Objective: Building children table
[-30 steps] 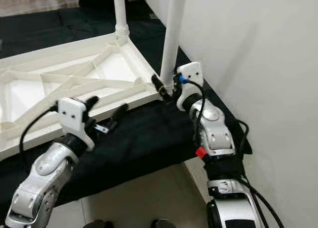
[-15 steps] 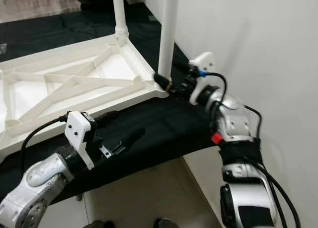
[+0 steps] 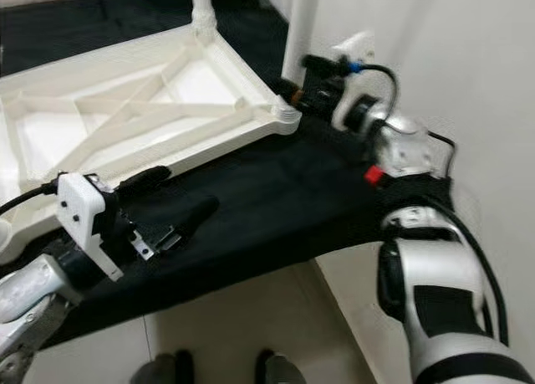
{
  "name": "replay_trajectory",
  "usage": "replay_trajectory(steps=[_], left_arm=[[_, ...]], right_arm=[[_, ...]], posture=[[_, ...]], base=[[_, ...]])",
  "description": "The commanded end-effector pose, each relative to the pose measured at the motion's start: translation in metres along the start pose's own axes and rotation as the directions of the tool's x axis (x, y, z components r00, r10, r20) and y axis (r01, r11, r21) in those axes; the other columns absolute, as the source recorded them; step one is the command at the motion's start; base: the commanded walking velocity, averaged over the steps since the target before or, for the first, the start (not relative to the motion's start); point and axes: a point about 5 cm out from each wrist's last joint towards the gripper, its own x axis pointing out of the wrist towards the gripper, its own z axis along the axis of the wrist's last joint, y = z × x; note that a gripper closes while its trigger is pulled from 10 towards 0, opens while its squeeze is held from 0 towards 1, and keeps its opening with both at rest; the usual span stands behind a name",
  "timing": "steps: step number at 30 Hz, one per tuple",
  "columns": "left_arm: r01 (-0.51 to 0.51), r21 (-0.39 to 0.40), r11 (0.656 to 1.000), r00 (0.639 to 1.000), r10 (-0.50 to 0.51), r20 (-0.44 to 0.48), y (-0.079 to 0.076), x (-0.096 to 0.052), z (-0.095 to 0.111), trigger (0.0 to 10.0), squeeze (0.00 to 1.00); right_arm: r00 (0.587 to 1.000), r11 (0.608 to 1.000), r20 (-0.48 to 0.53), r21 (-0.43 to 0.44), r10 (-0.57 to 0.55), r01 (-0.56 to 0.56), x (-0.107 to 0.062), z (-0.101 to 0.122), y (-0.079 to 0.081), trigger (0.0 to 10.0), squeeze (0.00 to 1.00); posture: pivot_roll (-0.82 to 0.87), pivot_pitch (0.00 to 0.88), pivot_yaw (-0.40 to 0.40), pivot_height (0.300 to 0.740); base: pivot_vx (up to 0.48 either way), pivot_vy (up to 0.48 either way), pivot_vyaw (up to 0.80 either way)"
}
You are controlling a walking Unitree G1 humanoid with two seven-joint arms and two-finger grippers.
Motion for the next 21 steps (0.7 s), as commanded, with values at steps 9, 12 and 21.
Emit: replay_trajectory(steps=[9,12,21], left_arm=[[0.036,-0.038,0.999,0.999,-0.037,-0.031,-0.009,-0.002,-0.001,10.0,0.0],[0.045,-0.051,0.998,0.998,-0.047,-0.032,-0.014,-0.001,0.0,10.0,0.0],[0.054,-0.079,0.995,0.998,-0.057,-0.032,-0.022,0.0,0.0,10.0,0.0]], right_arm=[[0.974,0.973,0.017,-0.026,-0.227,0.227,0.005,-0.004,-0.011,10.0,0.0],[0.967,0.969,0.071,-0.002,-0.247,0.247,0.016,0.005,-0.007,10.0,0.0],[0.989,0.996,0.119,0.003,-0.086,0.087,0.038,0.012,0.014,10.0,0.0]], posture=[[0.14,0.352,-0.053,0.74],[0.14,0.351,-0.055,0.74],[0.14,0.342,-0.066,0.74]], base=[[0.0,0.0,0.0],[0.0,0.0,0.0],[0.0,0.0,0.0]])
